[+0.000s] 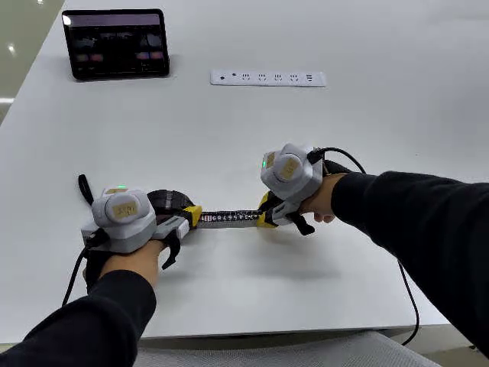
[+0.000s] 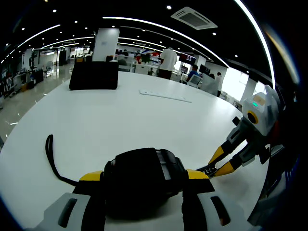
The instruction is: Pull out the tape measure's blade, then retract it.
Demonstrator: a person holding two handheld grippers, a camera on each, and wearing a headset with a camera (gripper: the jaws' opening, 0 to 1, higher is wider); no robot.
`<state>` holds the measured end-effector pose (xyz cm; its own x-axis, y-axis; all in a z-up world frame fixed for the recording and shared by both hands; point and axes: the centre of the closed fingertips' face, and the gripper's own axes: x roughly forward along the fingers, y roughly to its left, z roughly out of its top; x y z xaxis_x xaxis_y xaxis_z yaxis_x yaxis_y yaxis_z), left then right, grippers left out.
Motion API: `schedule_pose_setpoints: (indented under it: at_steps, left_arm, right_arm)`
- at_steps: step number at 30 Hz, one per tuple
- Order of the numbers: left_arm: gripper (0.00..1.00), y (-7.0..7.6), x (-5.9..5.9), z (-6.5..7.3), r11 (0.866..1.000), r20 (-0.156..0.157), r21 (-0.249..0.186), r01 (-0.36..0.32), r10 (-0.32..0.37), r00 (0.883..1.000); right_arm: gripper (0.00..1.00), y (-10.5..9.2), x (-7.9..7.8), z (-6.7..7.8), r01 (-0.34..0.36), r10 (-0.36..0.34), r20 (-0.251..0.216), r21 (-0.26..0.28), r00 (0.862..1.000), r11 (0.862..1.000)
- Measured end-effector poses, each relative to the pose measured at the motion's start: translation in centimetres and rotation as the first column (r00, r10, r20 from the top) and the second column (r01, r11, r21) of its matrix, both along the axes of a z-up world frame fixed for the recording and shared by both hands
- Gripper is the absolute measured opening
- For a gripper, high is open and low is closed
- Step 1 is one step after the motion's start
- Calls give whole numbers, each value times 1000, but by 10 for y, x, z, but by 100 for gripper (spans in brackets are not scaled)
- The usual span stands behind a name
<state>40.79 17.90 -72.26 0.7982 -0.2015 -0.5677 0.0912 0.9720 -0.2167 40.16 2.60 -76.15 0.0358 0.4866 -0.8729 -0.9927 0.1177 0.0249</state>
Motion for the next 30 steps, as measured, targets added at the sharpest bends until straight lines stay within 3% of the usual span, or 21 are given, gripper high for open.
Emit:
schedule_pose_setpoints:
  at_steps: [15, 30]
  left_arm:
    - [59, 0, 0, 0, 1000, 2, -5, 4, -4, 1000]
    - [59, 3, 3, -4, 1000, 0, -6, 9, -9, 1000]
  right_arm:
    - [11, 12, 0, 0, 4, -4, -5, 2, 1000, 1000]
    - [11, 39, -4, 1, -8, 8, 7, 28, 1000, 1000]
